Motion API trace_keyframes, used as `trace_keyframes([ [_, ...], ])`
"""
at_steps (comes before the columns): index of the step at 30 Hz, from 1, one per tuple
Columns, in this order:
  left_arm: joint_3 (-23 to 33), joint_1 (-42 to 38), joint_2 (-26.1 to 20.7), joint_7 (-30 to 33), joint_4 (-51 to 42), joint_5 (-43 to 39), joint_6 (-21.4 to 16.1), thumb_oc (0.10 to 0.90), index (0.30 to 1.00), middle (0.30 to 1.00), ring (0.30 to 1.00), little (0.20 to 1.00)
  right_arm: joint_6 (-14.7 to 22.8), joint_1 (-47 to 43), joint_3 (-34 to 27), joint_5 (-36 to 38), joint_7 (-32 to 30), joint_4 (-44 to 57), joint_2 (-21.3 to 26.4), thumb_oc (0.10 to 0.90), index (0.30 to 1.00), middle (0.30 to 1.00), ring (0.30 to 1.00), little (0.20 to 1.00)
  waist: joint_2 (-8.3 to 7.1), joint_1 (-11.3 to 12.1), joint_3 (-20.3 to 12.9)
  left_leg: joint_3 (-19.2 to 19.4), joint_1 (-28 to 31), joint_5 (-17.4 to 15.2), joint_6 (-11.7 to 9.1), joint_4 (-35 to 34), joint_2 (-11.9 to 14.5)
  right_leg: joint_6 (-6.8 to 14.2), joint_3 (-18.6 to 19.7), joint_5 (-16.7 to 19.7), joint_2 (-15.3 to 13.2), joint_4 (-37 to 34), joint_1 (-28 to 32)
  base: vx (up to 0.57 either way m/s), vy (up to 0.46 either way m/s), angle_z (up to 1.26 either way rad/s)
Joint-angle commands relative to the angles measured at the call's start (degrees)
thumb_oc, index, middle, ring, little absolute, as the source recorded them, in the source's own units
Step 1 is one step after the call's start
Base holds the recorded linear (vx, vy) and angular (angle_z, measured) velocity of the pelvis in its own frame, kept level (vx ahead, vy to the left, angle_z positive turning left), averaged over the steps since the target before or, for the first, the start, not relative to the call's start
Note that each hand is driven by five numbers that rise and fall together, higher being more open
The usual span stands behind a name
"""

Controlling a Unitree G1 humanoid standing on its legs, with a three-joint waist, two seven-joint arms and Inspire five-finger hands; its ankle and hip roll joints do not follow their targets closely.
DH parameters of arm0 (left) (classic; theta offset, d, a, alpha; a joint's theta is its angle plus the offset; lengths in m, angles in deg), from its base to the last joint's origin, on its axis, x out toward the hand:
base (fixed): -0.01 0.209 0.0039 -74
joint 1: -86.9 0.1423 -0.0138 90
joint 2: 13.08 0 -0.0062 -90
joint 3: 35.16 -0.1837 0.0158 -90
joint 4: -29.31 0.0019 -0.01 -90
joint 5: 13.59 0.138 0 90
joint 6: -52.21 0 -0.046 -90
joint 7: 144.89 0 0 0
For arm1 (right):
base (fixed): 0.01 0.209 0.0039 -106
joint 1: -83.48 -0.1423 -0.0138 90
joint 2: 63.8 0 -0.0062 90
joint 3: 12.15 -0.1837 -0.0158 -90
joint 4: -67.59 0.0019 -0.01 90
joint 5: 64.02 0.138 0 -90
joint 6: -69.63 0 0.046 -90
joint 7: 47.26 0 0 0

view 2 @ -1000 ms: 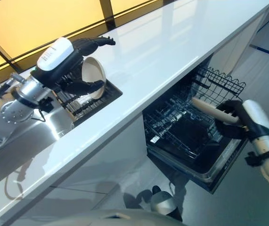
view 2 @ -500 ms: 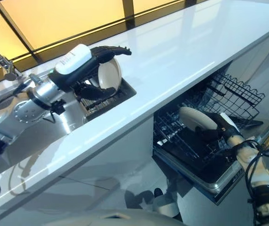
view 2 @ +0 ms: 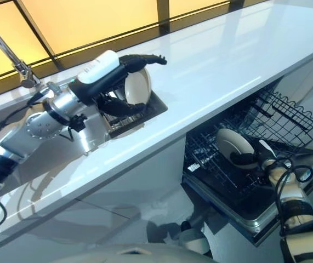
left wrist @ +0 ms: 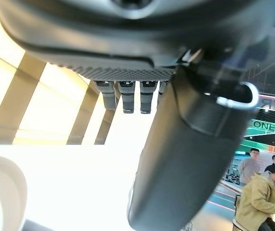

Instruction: Pick up plates and place into dishwasher.

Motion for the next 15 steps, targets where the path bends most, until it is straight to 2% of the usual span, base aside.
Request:
trace_keyframes([
  [1,0.32,-9.88,2.30,2.73,-1.58,-5.98,-0.74,0.800,0.900,0.900,0.900,0.900,1.91,-5.73,2.60,-0.42,1.35,-2.03,-0.08,0.100,0.300,0.300,0.300,0.200,0.69,2.63,-3.74,-0.49,-0.99,-3.29,1.69,0.97,-0.83,3.90,-2.46,-2.33,1.67,3.08,-2.07,0.03,-0.019,0.08],
  [7,0.43,-9.67,3.17,2.59,-2.50,-5.27,-0.59,0.800,0.900,0.900,0.900,0.900,1.83,-4.77,3.18,-1.26,1.61,-4.92,-1.14,0.100,0.300,0.300,0.300,0.200,0.58,2.90,-3.29,-0.76,-0.78,-3.45,1.72,1.14,-0.65,3.84,-2.87,-2.59,1.59,2.99,-1.54,0.01,-0.011,0.06],
  [8,0.20,-10.03,3.17,2.88,-2.63,-5.22,-0.60,0.800,0.900,0.900,0.900,0.900,2.21,-4.46,3.26,-0.99,1.36,-5.86,-1.29,0.800,0.900,0.900,0.900,0.900,0.52,3.05,-3.37,-0.71,-0.95,-3.26,1.63,0.99,-0.62,3.77,-2.90,-2.36,1.56,2.81,-1.72,0.01,-0.004,0.12],
  [15,-0.32,-11.36,3.27,2.68,-2.76,-4.76,0.05,0.800,0.900,0.900,0.900,0.900,3.03,-3.21,2.70,-0.56,-1.01,-3.93,-1.12,0.800,0.900,0.900,0.900,0.900,0.20,2.70,-2.87,-0.88,-0.71,-3.35,1.54,1.02,-0.56,3.84,-3.25,-2.29,1.43,2.63,-1.31,0.00,-0.004,0.04],
])
